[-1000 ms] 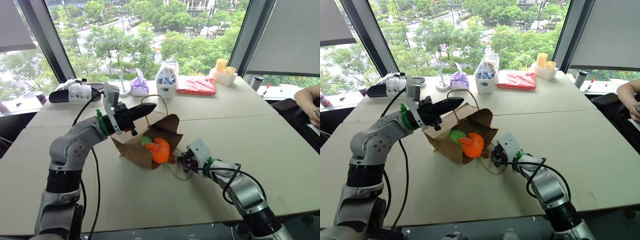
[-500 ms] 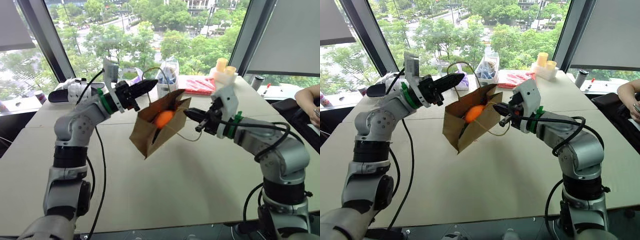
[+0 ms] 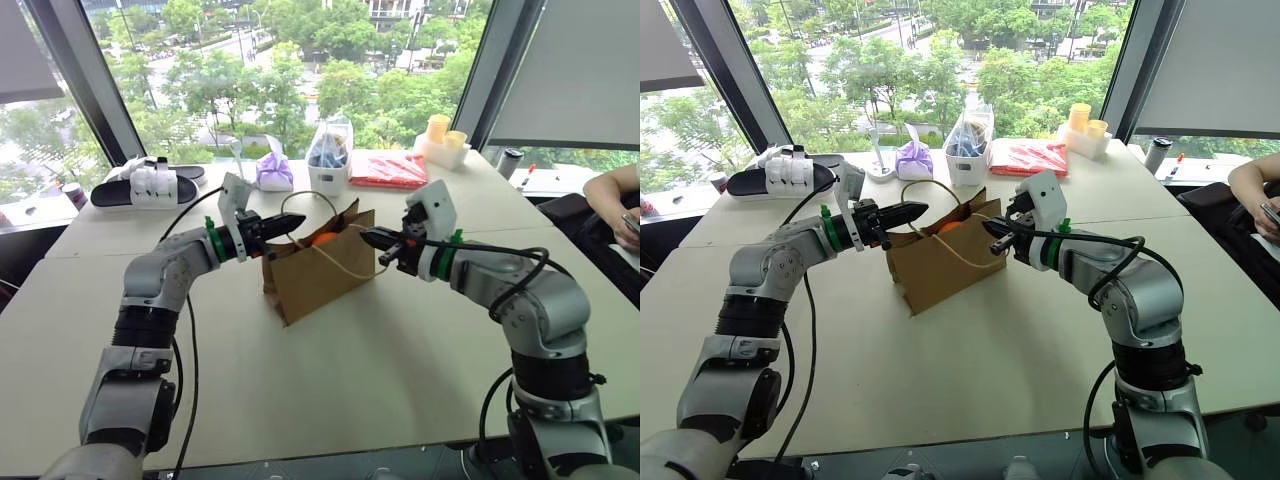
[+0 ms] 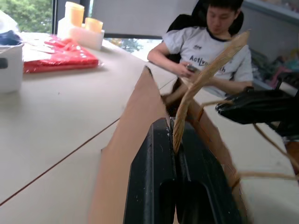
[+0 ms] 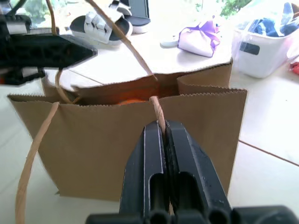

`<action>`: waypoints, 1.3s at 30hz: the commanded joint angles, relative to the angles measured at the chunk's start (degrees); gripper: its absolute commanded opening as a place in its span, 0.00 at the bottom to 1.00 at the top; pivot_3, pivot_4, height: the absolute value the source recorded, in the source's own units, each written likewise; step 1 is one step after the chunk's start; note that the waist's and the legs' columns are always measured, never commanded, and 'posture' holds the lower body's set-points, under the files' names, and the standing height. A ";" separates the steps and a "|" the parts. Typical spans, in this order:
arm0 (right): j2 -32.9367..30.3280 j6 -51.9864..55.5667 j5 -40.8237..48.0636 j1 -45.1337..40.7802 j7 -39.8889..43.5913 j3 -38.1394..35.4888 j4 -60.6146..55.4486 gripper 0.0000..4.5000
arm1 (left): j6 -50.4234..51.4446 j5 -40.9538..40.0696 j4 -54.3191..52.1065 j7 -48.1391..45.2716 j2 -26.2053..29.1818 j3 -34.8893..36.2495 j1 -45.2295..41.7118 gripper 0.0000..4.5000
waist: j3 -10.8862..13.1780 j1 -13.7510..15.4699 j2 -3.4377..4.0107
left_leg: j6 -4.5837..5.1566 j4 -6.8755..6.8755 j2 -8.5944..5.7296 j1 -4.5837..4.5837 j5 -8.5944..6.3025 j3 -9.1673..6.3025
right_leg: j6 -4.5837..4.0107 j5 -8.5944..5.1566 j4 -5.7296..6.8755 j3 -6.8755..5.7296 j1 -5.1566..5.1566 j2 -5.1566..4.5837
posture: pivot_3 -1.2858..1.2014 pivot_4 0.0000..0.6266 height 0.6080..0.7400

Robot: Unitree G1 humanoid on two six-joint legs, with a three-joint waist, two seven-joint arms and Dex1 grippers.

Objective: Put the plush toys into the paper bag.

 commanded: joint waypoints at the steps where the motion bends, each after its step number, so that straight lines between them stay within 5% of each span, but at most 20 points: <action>1: -0.23 -1.71 0.09 -1.79 -0.30 -0.63 -0.76 0.01 | -1.00 0.75 -0.88 -0.74 0.91 1.11 -0.64 0.00 | 0.00 0.21 0.00 | 0.00 0.00 0.00 0.00 0.00 -0.01 | 0.00 0.00 0.00 0.00 0.01 0.00 | 0.52 0.24 1.00; 5: -0.60 -1.19 2.05 -2.17 0.40 -1.99 -1.56 0.29 | 1.03 -0.60 -1.07 -0.78 1.51 2.70 -1.63 0.40 | 0.00 0.08 0.00 | 0.00 0.00 -0.01 -0.02 0.00 -0.02 | 0.00 0.00 -0.01 0.00 0.01 -0.01 | 0.52 0.24 1.00; 10: -1.56 0.05 4.09 -4.29 -0.72 -4.90 -3.17 0.86 | 3.23 -1.86 -2.04 -1.79 3.56 4.86 -1.83 0.95 | 0.00 -0.28 0.01 | 0.00 -0.02 0.00 -0.01 0.00 -0.02 | 0.00 0.00 0.01 0.00 -0.05 0.00 | 0.52 0.24 1.00; 12: -1.84 0.43 5.06 -5.35 -1.25 -6.51 -3.57 0.98 | 5.57 -3.82 -1.88 -2.80 4.86 6.36 -2.01 1.00 | 0.01 -0.24 0.01 | 0.01 -0.04 0.02 -0.01 0.00 -0.03 | 0.00 0.00 0.04 0.01 -0.08 0.00 | 0.52 0.24 1.00; 23: -4.81 5.95 17.82 -3.92 -2.97 -19.50 -11.87 0.98 | 12.38 -7.16 -4.78 -11.20 14.39 7.73 3.23 1.00 | 0.01 -0.02 0.02 | 0.22 -0.06 0.02 -0.02 -0.13 -0.08 | 0.00 0.00 0.07 0.01 -0.09 -0.01 | 0.52 0.24 1.00; 28: -6.48 8.65 30.69 8.61 -1.73 -26.63 -20.08 0.98 | 9.94 -5.17 -5.99 -15.27 14.80 4.89 7.75 1.00 | 0.01 0.31 0.01 | 0.26 -0.06 0.03 -0.03 -0.15 -0.08 | 0.00 0.00 0.01 0.00 -0.02 -0.02 | 0.52 0.24 1.00; 31: -6.65 7.16 31.67 17.20 -1.43 -24.17 -22.21 0.98 | 7.92 -3.45 -4.16 -15.38 13.37 3.53 7.99 1.00 | 0.01 0.29 0.01 | 0.27 0.00 0.03 -0.01 -0.16 -0.04 | 0.00 0.00 -0.01 0.00 0.06 -0.02 | 0.52 0.24 1.00; 39: -2.82 -6.53 16.51 22.58 -1.70 -3.64 -15.03 0.14 | 2.43 0.81 0.25 -17.02 10.33 0.02 6.19 1.00 | 0.01 -0.17 0.02 | 0.27 0.03 0.05 0.10 -0.15 0.08 | 0.00 0.00 0.10 0.03 0.07 0.01 | 0.52 0.24 1.00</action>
